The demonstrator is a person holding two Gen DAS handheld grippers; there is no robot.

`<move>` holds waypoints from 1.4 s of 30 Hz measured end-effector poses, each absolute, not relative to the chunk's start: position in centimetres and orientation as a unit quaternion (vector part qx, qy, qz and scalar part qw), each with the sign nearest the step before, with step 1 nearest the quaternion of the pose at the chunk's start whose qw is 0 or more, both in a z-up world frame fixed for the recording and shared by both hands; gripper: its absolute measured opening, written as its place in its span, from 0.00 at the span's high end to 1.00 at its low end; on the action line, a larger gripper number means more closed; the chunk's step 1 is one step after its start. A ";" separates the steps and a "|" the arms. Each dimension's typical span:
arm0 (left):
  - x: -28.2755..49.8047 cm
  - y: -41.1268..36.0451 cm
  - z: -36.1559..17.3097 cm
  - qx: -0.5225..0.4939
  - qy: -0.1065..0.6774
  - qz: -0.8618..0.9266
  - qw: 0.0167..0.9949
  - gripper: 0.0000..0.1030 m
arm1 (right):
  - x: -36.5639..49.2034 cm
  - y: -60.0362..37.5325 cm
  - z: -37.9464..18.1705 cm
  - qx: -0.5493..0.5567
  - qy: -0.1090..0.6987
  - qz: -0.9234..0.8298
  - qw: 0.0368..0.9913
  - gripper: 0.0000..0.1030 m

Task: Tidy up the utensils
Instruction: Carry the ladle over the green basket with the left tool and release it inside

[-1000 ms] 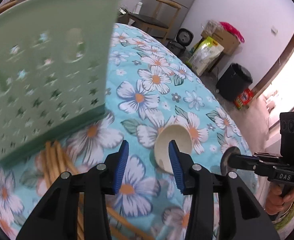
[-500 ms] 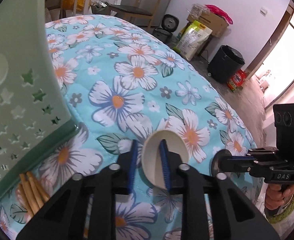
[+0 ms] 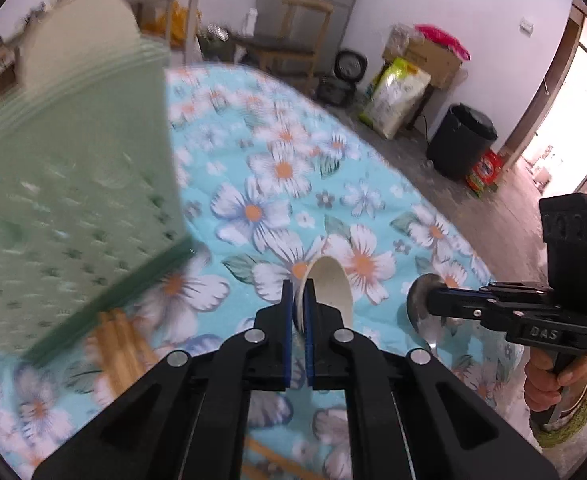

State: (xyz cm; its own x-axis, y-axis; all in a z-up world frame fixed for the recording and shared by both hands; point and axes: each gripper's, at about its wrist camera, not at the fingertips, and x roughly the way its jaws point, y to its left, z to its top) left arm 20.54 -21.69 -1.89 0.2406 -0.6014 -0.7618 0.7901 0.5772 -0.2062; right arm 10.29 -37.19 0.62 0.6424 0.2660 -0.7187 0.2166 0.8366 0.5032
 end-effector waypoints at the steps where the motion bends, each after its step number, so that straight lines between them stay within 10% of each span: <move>1: 20.3 -21.2 -1.3 0.107 0.418 -0.444 0.786 0.96 | 10.3 -37.2 0.9 0.284 0.420 0.013 0.862 1.00; 23: 21.9 -2.2 16.4 -0.077 0.143 -0.214 0.963 0.96 | 8.6 -32.2 9.5 0.152 0.358 -0.012 0.921 1.00; 42: 26.8 -2.5 10.2 0.011 0.090 -0.089 0.992 0.96 | 9.7 -31.1 10.6 0.159 0.353 0.008 0.922 1.00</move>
State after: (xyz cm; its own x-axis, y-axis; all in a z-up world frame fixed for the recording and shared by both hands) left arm 26.84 -2.54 10.23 0.9679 -0.1747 -0.1805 0.1786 0.9839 0.0050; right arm 9.66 -31.11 10.60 0.7501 0.1276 -0.6489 0.0975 0.9492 0.2993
